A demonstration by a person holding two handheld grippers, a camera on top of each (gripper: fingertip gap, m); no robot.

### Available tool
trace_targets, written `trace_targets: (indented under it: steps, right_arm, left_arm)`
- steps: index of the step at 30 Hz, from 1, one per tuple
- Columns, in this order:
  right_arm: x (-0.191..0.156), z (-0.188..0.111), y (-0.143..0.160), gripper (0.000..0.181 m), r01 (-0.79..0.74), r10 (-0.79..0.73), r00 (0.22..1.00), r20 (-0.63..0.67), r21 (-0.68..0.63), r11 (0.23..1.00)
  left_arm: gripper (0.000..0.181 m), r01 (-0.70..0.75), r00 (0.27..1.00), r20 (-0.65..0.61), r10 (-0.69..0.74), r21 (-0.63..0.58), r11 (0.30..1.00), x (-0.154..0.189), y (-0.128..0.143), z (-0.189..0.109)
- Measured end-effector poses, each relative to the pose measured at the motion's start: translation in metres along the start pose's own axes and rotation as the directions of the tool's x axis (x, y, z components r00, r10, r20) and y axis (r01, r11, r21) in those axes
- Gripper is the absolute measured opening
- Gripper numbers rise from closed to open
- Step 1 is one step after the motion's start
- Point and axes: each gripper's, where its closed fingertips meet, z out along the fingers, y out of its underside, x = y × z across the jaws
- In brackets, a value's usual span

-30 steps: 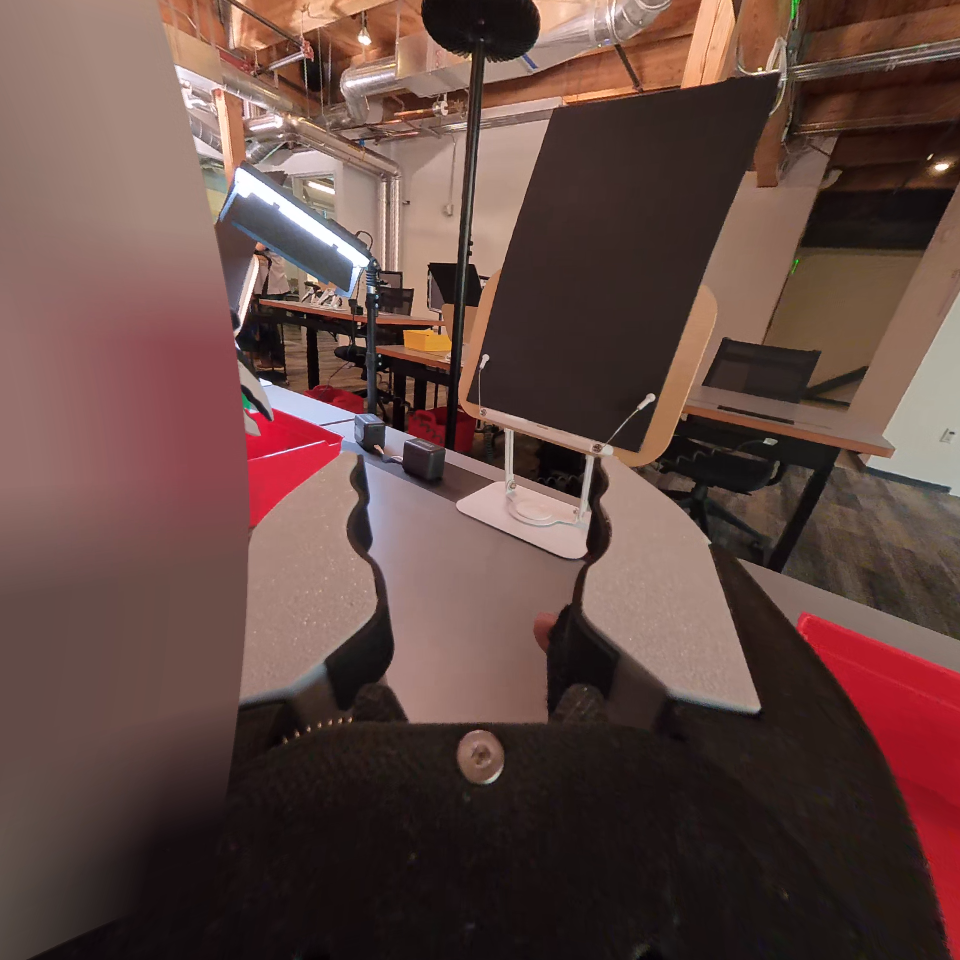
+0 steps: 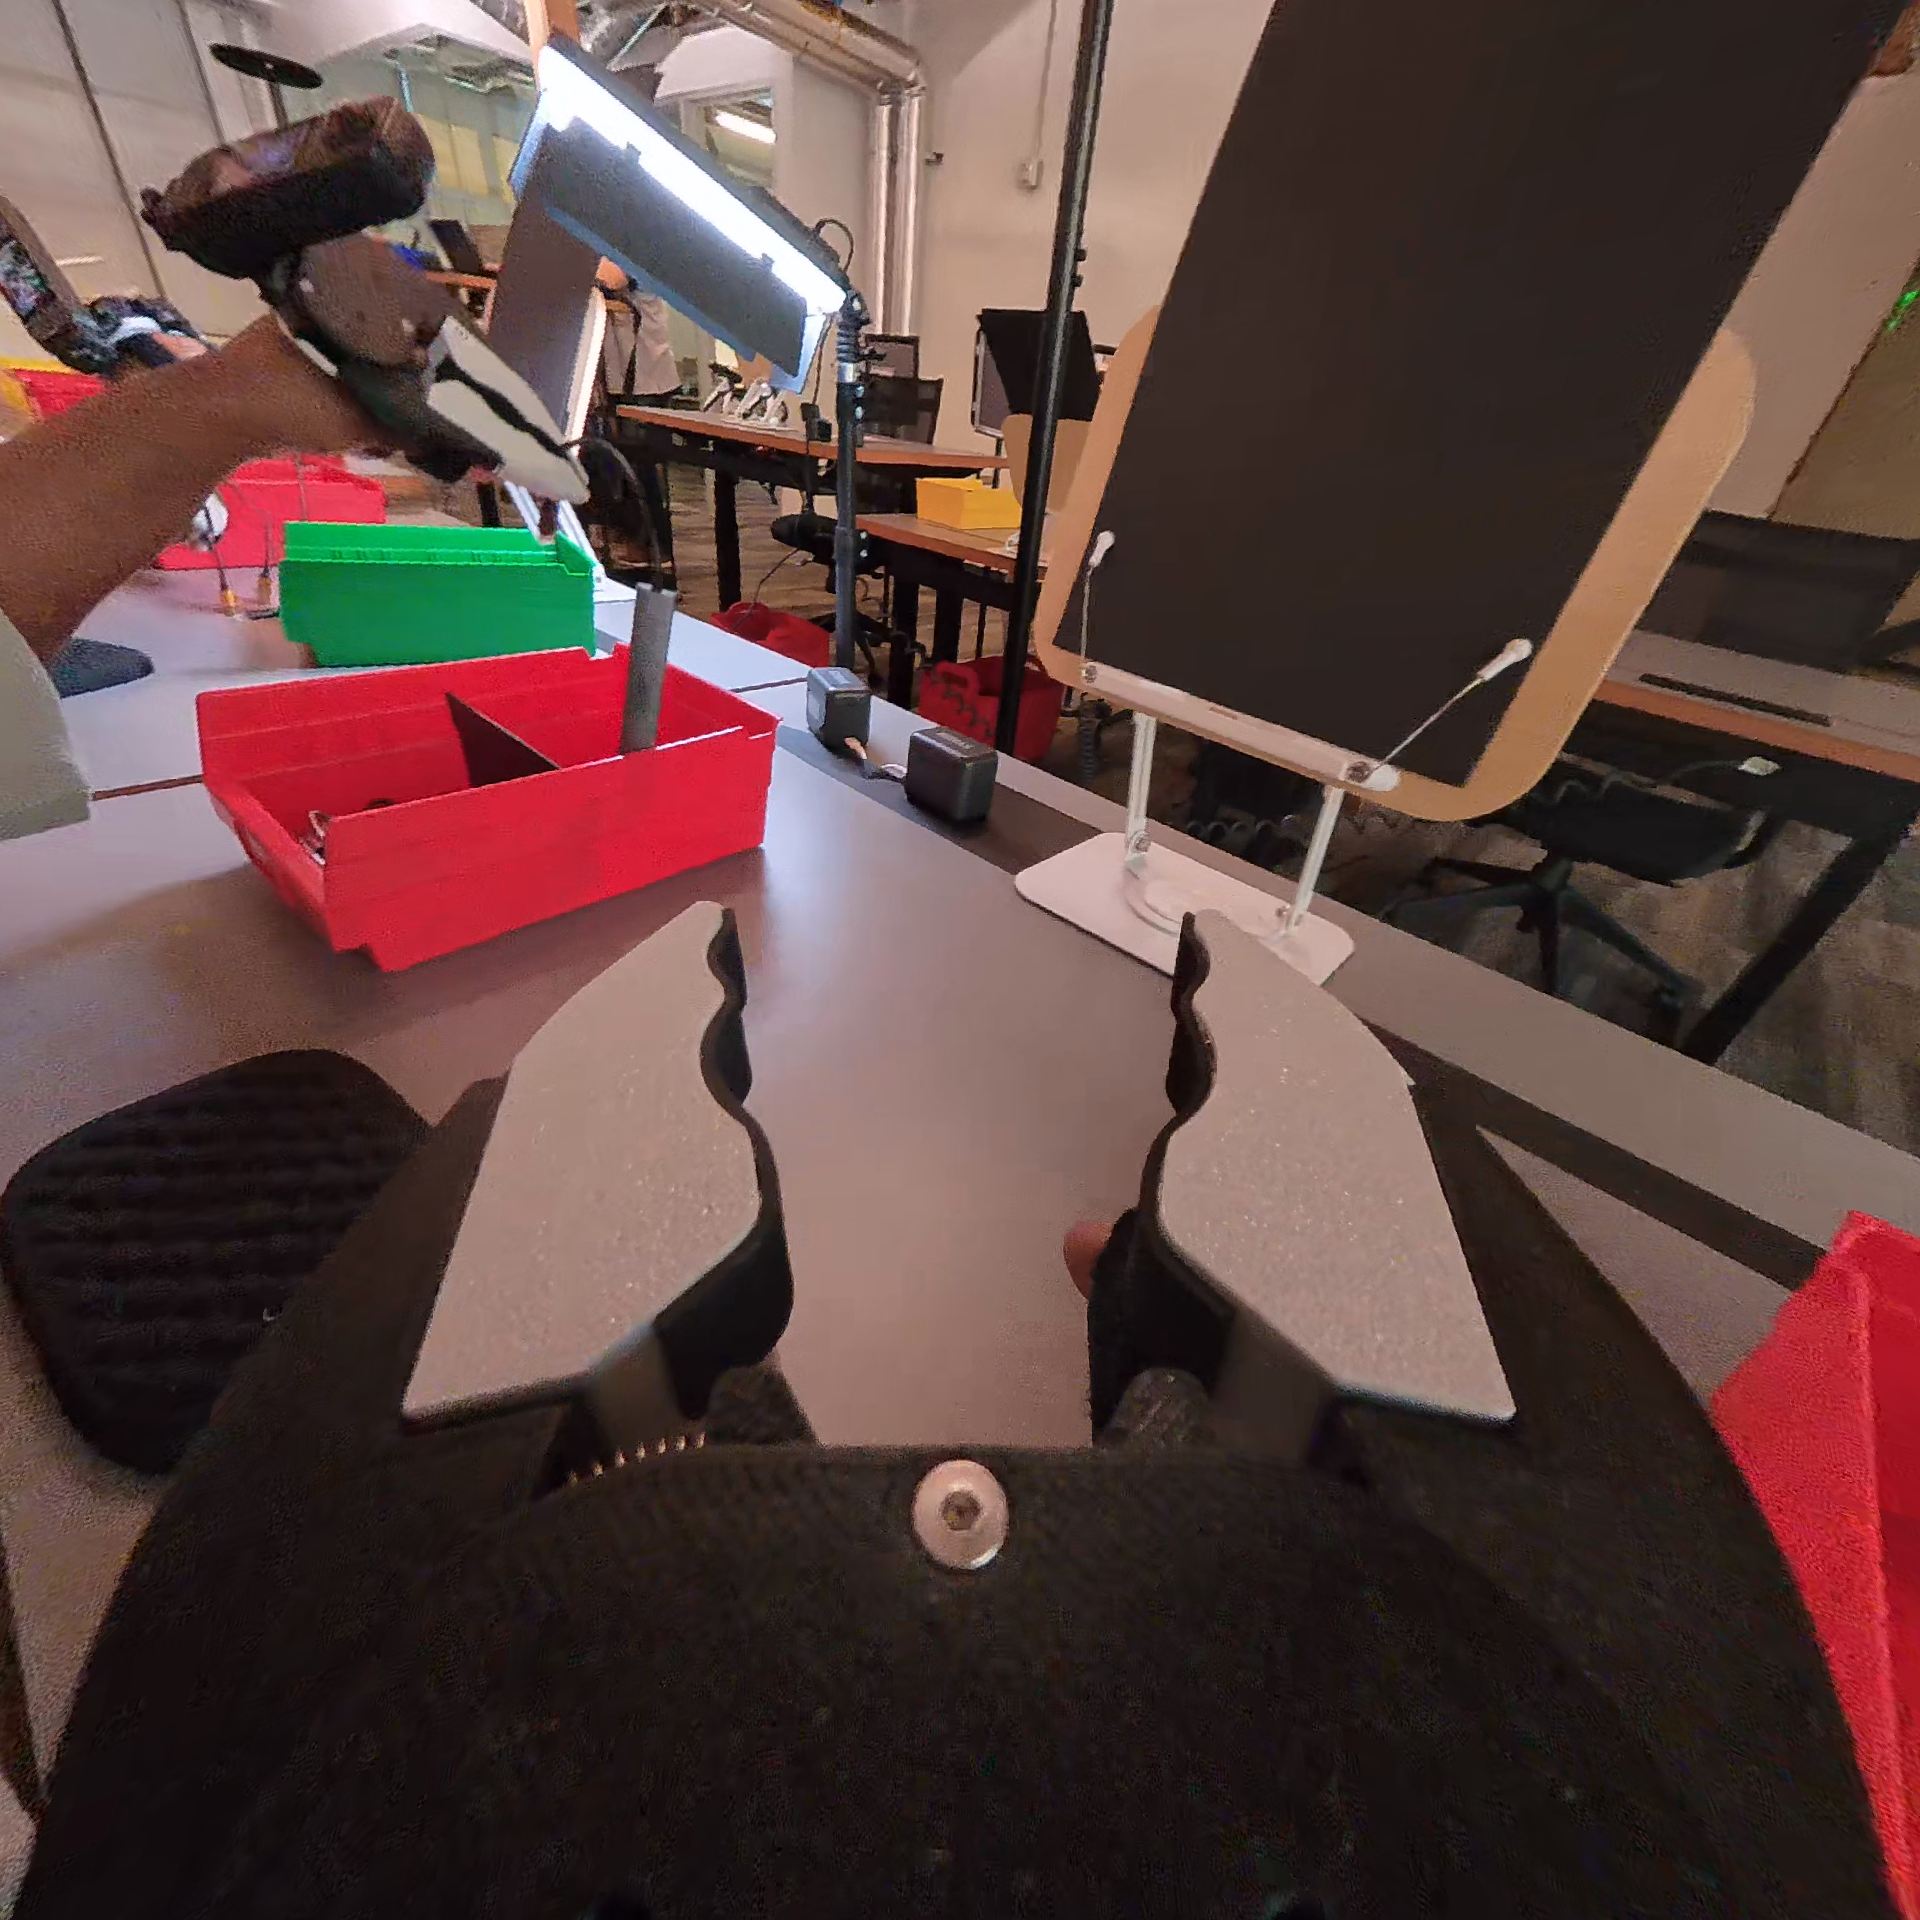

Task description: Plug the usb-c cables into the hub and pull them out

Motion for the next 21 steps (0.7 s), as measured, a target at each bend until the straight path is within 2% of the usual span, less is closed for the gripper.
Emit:
trace_targets:
  steps: [5,10,15,17,21]
  right_arm:
    - [-0.031,0.025,0.008,0.078,-0.029,0.035,0.986,0.163,-0.039,0.999]
    - [-0.064,0.042,0.017,0.073,0.013,0.010,0.957,0.289,-0.078,0.997]
    - [-0.098,0.055,0.009,0.059,-0.113,0.108,0.880,0.462,-0.015,0.993]
    - [-0.105,0.063,0.011,0.057,-0.168,0.142,0.855,0.499,0.007,0.986]
    - [-0.118,0.066,0.021,0.051,-0.195,0.140,0.810,0.569,0.036,0.980]
  left_arm:
    - [0.002,0.017,0.993,0.111,-0.033,0.142,0.990,0.004,-0.046,-0.026]
    - [0.002,-0.060,0.980,0.200,-0.006,0.325,0.944,0.028,-0.113,-0.056]
    - [0.002,-0.102,0.990,0.135,0.032,0.547,0.831,0.092,-0.180,-0.079]
    - [0.002,-0.058,0.997,0.068,0.019,0.629,0.775,0.122,-0.202,-0.084]
    - [0.002,0.044,0.999,-0.044,-0.019,0.713,0.700,0.171,-0.232,-0.086]
